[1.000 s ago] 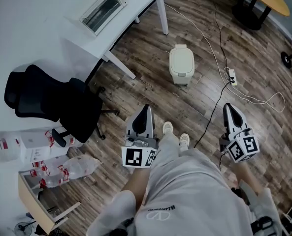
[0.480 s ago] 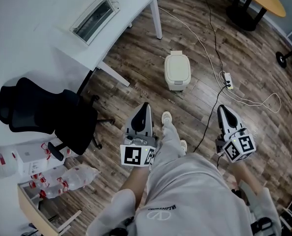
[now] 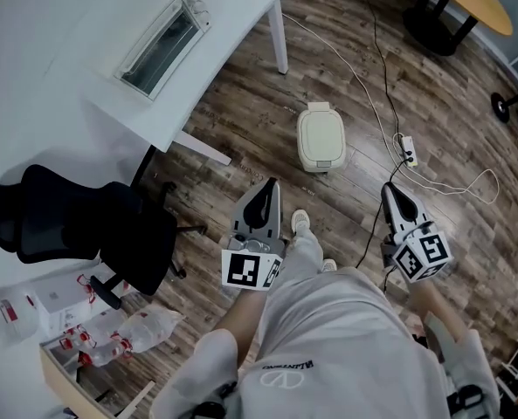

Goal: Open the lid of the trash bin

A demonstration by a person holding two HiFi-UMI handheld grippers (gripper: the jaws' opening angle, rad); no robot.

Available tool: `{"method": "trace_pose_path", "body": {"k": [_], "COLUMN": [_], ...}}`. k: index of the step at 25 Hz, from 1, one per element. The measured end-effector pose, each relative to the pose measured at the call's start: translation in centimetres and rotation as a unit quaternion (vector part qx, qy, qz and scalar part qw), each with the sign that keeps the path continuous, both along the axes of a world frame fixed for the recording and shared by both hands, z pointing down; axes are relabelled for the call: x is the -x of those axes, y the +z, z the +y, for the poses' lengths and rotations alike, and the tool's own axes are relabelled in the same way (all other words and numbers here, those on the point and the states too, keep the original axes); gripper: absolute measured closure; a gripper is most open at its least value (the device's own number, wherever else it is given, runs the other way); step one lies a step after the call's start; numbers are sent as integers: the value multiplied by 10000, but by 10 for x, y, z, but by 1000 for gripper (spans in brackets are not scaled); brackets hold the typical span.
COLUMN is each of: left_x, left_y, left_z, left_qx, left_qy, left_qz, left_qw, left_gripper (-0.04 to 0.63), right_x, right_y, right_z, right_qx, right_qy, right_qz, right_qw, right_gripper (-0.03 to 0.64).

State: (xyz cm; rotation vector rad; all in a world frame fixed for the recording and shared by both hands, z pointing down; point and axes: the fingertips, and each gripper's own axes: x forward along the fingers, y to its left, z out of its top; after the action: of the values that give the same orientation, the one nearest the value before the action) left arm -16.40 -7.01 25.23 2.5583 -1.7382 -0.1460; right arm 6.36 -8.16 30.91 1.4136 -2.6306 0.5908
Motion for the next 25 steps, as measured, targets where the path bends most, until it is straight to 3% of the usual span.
{"method": "trace_pose_path", "body": {"k": [15, 21, 25], "left_x": [-24, -48, -67], "left_y": [60, 113, 163], "left_z": [-108, -145, -164], "left_qx": [572, 924, 1370], "left_qy": [691, 660, 681], "left_qz": [82, -53, -68], "left_qw": [9959, 9935, 9882], "left_gripper": [594, 594, 594], "right_x": [47, 53, 60], "right_y": [49, 88, 136], "right_z": [-90, -125, -148], "right_qx": [480, 686, 1013], "right_qy": [53, -116, -296], "right_qz": [16, 20, -49], "right_qw": [9988, 9976, 9944], "right_gripper": [600, 600, 600]}}
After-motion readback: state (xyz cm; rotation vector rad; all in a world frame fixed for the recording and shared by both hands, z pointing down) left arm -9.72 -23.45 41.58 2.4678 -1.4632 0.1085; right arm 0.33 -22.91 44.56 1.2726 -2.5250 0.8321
